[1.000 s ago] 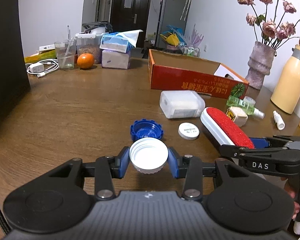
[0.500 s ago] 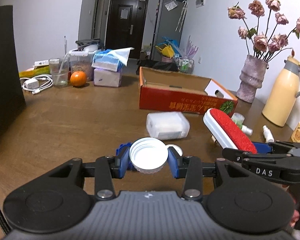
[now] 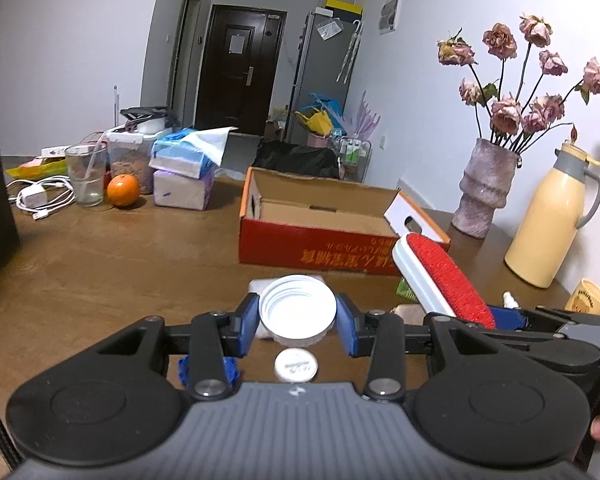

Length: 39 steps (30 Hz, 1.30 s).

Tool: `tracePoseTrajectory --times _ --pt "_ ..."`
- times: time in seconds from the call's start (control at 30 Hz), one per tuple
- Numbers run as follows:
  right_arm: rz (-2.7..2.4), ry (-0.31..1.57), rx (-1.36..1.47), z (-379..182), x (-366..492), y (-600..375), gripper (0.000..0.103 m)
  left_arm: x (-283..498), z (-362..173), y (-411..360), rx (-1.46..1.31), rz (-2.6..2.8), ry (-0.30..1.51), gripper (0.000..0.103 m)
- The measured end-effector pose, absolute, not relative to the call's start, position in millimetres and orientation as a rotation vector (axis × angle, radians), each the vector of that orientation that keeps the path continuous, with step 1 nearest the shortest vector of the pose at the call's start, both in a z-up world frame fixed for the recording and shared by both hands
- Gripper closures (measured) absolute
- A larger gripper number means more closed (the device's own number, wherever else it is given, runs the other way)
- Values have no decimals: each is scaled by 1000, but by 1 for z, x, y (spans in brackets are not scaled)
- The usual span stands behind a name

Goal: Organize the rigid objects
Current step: 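Carry the white cap and lint brush with both grippers over the cardboard box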

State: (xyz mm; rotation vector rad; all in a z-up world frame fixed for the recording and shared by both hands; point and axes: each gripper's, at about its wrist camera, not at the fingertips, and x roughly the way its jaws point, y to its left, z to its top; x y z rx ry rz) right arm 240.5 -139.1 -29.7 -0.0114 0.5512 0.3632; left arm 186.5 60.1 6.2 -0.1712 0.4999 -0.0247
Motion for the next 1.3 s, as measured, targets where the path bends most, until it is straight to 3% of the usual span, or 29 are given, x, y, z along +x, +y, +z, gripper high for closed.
tracePoseTrajectory --times 1.3 --pt "275 527 88 -25 381 -159 48 360 17 23 -201 0 479 61"
